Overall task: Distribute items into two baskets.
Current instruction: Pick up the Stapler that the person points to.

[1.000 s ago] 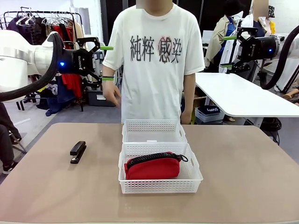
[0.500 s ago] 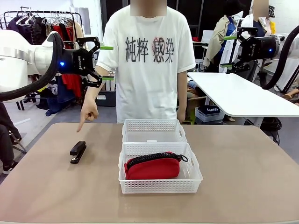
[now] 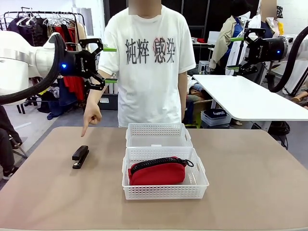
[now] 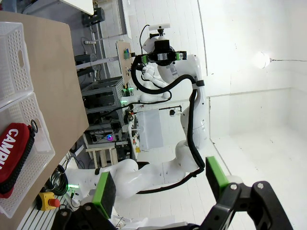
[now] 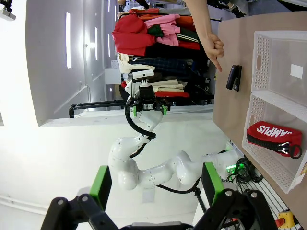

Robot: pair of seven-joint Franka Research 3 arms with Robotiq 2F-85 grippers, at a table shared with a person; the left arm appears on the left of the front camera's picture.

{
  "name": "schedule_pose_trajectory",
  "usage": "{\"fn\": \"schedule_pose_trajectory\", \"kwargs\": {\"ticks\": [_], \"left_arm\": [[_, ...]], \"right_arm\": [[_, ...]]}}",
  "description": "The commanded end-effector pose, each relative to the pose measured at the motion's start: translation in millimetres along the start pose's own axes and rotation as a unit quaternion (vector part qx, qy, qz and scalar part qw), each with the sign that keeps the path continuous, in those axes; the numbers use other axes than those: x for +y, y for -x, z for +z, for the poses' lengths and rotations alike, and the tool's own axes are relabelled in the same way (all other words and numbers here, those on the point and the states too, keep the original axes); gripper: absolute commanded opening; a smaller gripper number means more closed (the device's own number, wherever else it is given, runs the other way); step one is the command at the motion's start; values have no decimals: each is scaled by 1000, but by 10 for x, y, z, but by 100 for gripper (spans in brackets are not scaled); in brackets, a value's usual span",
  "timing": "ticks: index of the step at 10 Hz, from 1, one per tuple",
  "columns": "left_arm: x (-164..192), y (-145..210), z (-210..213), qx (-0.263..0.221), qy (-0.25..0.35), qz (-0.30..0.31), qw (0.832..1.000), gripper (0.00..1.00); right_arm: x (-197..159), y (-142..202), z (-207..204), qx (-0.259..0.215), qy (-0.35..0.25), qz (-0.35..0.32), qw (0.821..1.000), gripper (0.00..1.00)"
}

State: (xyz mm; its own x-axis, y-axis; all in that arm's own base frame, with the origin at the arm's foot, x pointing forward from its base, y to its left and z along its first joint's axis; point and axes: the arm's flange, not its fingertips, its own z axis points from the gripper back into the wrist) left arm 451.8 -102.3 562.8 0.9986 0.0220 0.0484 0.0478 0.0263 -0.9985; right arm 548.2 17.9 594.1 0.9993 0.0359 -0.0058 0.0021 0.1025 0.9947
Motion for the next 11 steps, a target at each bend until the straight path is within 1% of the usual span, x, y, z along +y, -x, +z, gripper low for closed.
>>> {"fn": "schedule_pose_trajectory", "kwargs": {"ticks": [1, 9, 10, 11], "left_arm": [[-18, 1, -1, 0, 1, -2, 1000, 100], [0, 0, 0, 0, 0, 0, 1000, 100], [-1, -2, 85, 50, -66, -12, 996, 100], [10, -13, 130, 71, -131, -5, 989, 100]], "right_arm": [[24, 3, 8, -4, 1, 1, 1000, 100], [24, 3, 8, -4, 1, 1, 1000, 100], [24, 3, 8, -4, 1, 1, 1000, 100], [24, 3, 8, -4, 1, 1, 1000, 100]]}}
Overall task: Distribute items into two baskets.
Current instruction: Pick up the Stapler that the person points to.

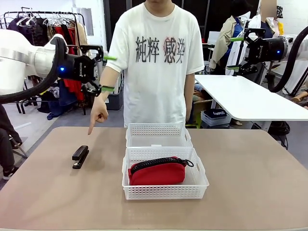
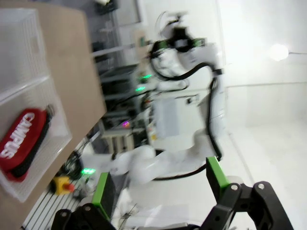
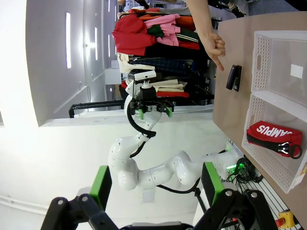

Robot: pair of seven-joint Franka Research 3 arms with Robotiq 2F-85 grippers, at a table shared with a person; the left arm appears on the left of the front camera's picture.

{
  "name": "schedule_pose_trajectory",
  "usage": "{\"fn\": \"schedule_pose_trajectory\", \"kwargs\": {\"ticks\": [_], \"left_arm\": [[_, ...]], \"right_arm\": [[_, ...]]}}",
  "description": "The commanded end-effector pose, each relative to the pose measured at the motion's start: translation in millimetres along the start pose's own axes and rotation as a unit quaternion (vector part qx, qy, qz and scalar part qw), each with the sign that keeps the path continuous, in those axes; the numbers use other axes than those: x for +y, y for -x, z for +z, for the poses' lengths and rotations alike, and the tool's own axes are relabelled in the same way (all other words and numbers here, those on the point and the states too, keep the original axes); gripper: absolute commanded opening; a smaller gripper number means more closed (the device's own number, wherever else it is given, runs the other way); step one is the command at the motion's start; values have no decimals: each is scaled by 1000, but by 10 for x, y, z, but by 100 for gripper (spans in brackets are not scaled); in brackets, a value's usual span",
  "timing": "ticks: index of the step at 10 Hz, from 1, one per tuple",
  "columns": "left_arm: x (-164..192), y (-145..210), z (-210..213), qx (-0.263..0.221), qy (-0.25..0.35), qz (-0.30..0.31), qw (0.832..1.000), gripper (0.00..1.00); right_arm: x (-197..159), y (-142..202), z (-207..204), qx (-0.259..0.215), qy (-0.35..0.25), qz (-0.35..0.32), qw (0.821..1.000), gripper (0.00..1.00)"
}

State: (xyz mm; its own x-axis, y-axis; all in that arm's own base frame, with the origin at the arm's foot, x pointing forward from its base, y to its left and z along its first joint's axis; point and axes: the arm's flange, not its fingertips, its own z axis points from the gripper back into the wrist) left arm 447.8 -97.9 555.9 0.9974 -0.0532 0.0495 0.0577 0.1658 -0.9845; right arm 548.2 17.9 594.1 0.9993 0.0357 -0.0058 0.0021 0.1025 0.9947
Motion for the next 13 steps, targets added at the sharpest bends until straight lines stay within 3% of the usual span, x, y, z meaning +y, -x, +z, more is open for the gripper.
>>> {"fn": "schedule_pose_trajectory", "kwargs": {"ticks": [1, 2, 3, 5, 7, 8, 9, 10, 11, 13], "left_arm": [[-19, -57, 141, 42, -140, -11, 989, 100], [20, -61, 174, 54, -210, -24, 976, 100], [58, -59, 199, 57, -297, -52, 952, 100], [194, -121, 236, 65, -403, -78, 910, 100], [390, -170, 180, 75, -500, -95, 858, 100], [473, -183, 168, 77, -516, -87, 848, 100], [515, -213, 169, 66, -509, -88, 854, 100], [510, -244, 171, 40, -483, -75, 872, 100], [477, -231, 187, 84, -506, -103, 852, 100], [477, -231, 187, 84, -506, -103, 852, 100]], "right_arm": [[24, 3, 8, -4, 1, 1, 1000, 100], [24, 3, 8, -4, 1, 1, 1000, 100], [24, 3, 8, -4, 1, 1, 1000, 100], [24, 3, 8, -4, 1, 1, 1000, 100], [24, 3, 8, -4, 1, 1, 1000, 100], [24, 3, 8, -4, 1, 1, 1000, 100], [24, 3, 8, -4, 1, 1, 1000, 100], [24, 3, 8, -4, 1, 1, 1000, 100], [24, 3, 8, -4, 1, 1, 1000, 100], [24, 3, 8, -4, 1, 1, 1000, 100]]}}
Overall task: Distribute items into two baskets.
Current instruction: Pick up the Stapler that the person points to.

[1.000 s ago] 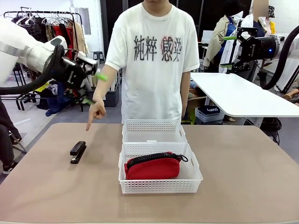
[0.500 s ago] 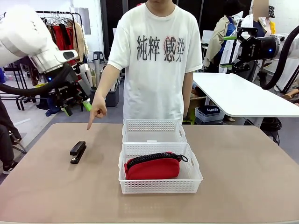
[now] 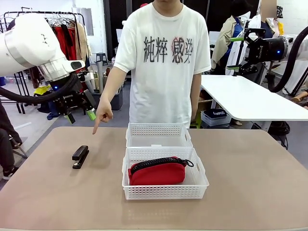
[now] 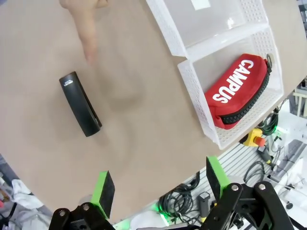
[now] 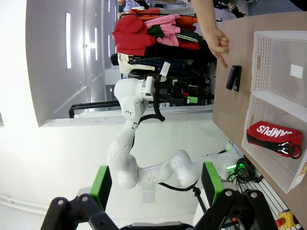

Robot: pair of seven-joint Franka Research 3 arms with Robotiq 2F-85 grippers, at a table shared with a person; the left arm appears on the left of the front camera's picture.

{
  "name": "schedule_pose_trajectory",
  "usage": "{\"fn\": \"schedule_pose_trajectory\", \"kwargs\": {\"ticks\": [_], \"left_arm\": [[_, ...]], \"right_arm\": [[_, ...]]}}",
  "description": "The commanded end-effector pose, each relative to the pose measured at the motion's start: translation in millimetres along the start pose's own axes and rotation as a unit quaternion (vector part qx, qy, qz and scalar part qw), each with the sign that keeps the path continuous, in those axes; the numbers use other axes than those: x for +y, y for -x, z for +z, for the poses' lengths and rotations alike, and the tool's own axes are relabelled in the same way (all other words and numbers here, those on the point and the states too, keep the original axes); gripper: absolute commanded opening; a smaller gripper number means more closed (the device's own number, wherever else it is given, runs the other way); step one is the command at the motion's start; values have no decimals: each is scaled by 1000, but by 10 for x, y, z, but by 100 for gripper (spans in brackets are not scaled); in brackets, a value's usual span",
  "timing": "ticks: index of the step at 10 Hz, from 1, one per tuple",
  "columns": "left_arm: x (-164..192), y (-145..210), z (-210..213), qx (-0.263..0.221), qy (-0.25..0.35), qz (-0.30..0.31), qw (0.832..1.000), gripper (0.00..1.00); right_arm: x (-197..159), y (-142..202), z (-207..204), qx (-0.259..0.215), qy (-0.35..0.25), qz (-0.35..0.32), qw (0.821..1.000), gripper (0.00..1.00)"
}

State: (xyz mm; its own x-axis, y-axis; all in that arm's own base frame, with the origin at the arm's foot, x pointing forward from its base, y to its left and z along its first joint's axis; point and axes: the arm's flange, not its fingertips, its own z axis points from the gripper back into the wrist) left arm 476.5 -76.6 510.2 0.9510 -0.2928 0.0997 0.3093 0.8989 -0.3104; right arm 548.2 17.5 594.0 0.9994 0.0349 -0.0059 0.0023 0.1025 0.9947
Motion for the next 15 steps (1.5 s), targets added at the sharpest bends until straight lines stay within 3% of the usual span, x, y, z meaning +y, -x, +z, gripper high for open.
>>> {"fn": "schedule_pose_trajectory", "kwargs": {"ticks": [1, 3, 5, 10, 15], "left_arm": [[18, 28, 41, 5, -3, -8, 1000, 100], [-15, 1, 3, 0, 0, -2, 1000, 100], [122, 45, -300, -20, -80, 35, 996, 100], [564, 60, -894, 12, -128, 69, 989, 100], [671, -144, -1413, 21, -192, 70, 979, 100]], "right_arm": [[25, 3, 4, -4, 1, 2, 1000, 100], [25, 3, 4, -4, 1, 2, 1000, 100], [25, 3, 4, -4, 1, 2, 1000, 100], [25, 3, 4, -4, 1, 2, 1000, 100], [25, 3, 4, -4, 1, 2, 1000, 100]]}}
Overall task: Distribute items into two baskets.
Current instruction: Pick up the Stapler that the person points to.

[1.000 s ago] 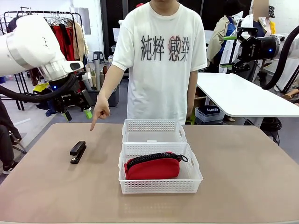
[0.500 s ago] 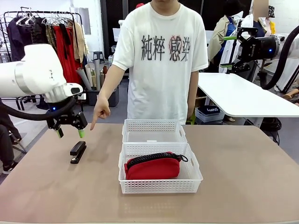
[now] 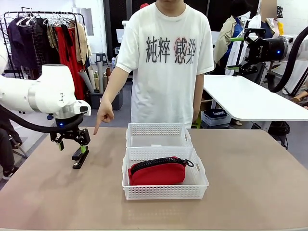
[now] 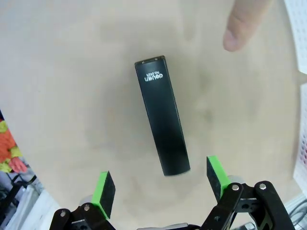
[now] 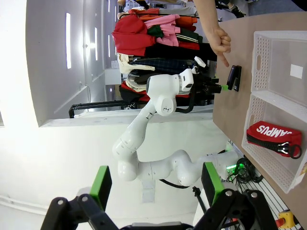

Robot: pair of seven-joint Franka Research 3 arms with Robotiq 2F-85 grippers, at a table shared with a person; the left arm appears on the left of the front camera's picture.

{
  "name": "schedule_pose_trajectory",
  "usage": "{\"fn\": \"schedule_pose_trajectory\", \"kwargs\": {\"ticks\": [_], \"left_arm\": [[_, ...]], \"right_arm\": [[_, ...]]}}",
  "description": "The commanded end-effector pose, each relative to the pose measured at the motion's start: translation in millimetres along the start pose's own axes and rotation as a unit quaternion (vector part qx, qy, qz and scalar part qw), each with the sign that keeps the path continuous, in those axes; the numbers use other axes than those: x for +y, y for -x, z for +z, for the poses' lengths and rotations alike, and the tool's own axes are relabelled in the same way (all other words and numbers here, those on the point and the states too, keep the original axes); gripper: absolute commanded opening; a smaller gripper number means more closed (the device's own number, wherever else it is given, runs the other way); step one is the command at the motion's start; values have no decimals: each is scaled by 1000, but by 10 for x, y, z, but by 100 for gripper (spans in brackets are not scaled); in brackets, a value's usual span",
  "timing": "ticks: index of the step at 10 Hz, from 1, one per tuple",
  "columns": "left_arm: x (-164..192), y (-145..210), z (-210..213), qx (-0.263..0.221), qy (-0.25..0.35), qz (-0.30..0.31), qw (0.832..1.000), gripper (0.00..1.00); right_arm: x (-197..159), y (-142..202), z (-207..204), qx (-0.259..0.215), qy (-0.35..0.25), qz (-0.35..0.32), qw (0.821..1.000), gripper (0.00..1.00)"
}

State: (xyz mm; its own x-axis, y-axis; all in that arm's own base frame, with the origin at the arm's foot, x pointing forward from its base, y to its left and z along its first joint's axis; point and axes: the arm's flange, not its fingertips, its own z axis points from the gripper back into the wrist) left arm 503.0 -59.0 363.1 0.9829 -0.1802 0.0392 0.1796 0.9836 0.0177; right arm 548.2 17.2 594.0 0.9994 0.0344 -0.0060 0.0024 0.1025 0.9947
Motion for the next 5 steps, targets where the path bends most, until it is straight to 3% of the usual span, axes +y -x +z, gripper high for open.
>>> {"fn": "schedule_pose_trajectory", "kwargs": {"ticks": [1, 5], "left_arm": [[-92, -146, -134, 6, -24, 8, 1000, 100], [-140, -264, -240, 3, -27, 19, 999, 100]], "right_arm": [[26, 3, 1, -4, 1, 2, 1000, 100], [26, 3, 1, -4, 1, 2, 1000, 100]]}}
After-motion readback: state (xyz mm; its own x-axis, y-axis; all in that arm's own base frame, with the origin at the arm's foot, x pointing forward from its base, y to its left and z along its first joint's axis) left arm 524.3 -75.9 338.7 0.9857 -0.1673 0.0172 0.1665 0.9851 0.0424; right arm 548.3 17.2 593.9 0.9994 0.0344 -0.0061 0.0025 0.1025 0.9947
